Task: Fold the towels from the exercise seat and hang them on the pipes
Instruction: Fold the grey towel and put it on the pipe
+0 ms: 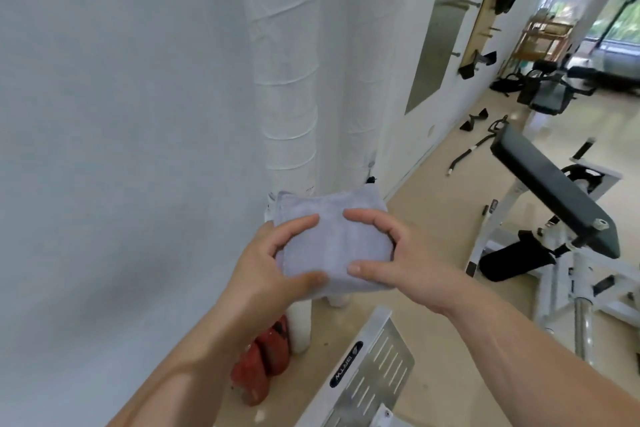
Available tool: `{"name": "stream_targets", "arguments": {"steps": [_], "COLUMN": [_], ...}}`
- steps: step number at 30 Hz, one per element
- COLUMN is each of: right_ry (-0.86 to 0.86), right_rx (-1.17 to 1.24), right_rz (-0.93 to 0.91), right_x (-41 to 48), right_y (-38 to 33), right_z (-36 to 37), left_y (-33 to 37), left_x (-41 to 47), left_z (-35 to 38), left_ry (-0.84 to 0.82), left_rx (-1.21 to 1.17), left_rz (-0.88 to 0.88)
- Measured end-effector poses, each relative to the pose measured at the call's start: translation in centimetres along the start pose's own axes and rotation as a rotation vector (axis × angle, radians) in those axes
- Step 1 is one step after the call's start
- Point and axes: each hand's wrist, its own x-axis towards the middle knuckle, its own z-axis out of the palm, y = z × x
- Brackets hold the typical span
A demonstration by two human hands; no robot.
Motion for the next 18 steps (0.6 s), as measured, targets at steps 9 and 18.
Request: {"name": "stream_targets", "arguments": {"steps": [9, 18], "right_ry": [0.094, 0.096], "right_rx": [-0.441, -0.674], "right_rz": [-0.266, -0.564], "right_x": [7.0, 14.4], "right_y": [-6.5, -8.2], "right_z": [-4.9, -11.0], "left_y": [6.8, 11.5], "left_x": [6.1, 11.1], "left_z": [-1.5, -1.5], "left_ry": [0.307, 0.435], "left_rx": [0.484, 0.744], "left_rz": [0.250, 0.337]}}
